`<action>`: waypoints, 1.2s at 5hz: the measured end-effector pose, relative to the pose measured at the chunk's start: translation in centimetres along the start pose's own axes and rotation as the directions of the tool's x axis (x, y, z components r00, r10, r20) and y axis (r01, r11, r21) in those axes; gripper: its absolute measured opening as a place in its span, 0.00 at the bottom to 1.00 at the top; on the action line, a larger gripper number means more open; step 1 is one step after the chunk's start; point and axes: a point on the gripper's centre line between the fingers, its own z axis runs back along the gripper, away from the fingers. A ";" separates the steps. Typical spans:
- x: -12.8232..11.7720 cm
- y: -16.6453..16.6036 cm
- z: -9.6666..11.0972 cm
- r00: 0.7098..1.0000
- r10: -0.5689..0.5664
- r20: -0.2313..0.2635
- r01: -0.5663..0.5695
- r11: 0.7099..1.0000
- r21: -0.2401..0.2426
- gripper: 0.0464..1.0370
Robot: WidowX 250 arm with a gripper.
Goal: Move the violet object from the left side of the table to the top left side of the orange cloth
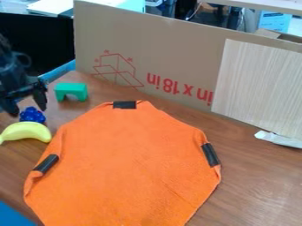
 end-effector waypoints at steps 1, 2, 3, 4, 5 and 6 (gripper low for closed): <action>-0.2 -0.3 -0.7 1.000 0.018 -0.010 -0.018 1.000 0.001 0.92; -0.1 -0.4 -0.7 1.000 0.020 0.003 -0.020 1.000 0.003 0.77; -0.3 -0.6 -0.8 1.000 0.017 0.001 -0.017 1.000 -0.003 0.76; -0.4 -2.7 0.1 1.000 0.000 -0.005 0.000 0.999 -0.039 0.70; 0.0 -5.9 2.1 1.000 -0.026 0.015 0.027 0.998 -0.059 0.69; 1.0 -9.5 3.4 0.999 -0.035 0.028 0.037 0.996 -0.086 0.69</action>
